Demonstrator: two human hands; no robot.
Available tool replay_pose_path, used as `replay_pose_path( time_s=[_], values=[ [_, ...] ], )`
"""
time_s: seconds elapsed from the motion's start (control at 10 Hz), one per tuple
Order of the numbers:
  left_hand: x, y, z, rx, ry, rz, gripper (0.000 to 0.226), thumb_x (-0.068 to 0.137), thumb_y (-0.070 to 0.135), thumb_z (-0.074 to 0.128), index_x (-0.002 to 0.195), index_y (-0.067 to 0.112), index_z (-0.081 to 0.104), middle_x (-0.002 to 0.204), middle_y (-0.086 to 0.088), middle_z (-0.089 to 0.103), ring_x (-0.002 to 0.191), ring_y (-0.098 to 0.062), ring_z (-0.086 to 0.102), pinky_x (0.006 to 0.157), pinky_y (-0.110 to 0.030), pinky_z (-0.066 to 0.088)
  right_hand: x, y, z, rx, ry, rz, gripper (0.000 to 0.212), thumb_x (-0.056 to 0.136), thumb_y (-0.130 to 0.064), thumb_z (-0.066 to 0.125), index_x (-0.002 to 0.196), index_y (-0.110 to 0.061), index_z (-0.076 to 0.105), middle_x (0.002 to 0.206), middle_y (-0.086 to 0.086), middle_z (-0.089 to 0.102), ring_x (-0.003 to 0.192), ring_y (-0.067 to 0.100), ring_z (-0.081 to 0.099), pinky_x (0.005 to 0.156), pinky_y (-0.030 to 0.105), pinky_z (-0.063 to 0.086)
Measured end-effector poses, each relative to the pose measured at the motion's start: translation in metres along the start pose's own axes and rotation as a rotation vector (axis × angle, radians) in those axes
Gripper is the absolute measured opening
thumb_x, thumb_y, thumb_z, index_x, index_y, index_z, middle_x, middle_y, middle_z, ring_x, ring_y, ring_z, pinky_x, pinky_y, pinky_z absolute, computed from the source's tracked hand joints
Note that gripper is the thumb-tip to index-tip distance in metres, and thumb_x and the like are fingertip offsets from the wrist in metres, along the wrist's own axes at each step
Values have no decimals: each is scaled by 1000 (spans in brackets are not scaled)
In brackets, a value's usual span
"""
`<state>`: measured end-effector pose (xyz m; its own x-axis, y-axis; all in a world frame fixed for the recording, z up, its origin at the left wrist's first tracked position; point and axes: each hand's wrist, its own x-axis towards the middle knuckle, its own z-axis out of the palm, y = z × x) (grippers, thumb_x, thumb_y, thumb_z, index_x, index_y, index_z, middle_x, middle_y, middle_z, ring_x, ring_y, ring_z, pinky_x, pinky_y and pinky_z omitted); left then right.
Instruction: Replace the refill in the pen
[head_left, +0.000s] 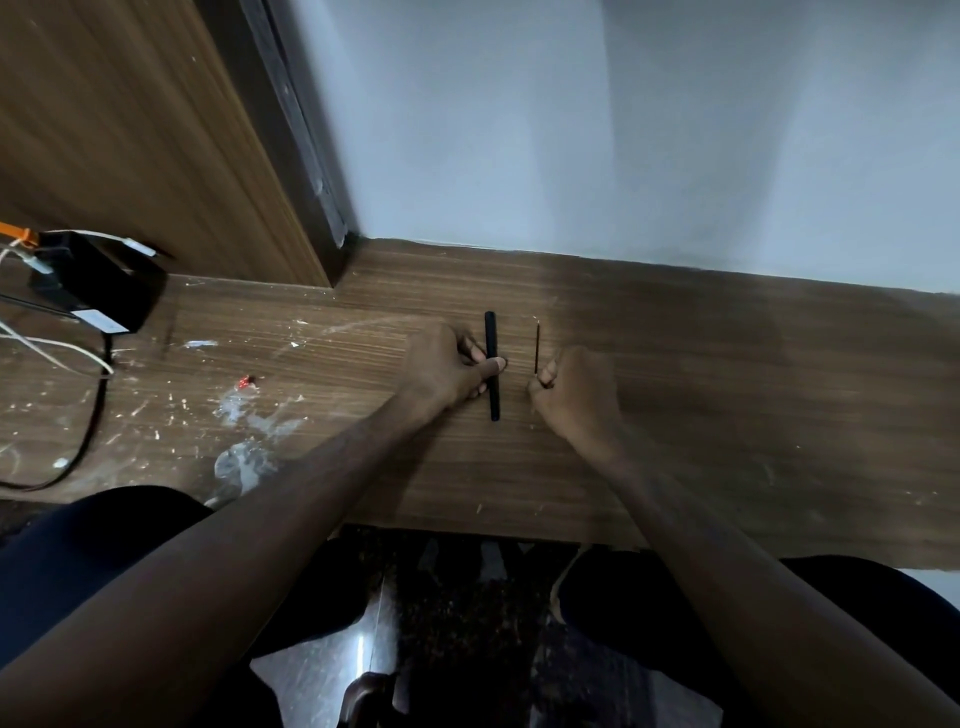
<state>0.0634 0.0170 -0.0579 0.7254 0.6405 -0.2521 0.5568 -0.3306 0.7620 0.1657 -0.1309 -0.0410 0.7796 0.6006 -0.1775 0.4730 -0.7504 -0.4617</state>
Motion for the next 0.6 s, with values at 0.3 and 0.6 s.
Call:
replay_pose_path(
  time_s=[0.3, 0.6],
  values=[
    [2, -1, -5, 177, 40, 176, 24, 95, 37, 78, 82, 17, 76, 68, 8, 74, 66, -9, 72, 70, -25, 59, 1, 4, 2, 63, -5, -20, 18, 94, -21, 78, 81, -11, 73, 70, -5, 69, 72, 16, 74, 62, 25, 56],
    [-31, -13, -18, 540, 91, 439, 56, 101, 50, 60, 147, 19, 51, 145, -10, 58, 132, -30, 54, 110, -45, 49, -10, 7, -5, -89, 170, -207, 49, 98, -40, 68, 133, -7, 60, 131, 18, 59, 122, 35, 59, 100, 46, 51]
  ],
)
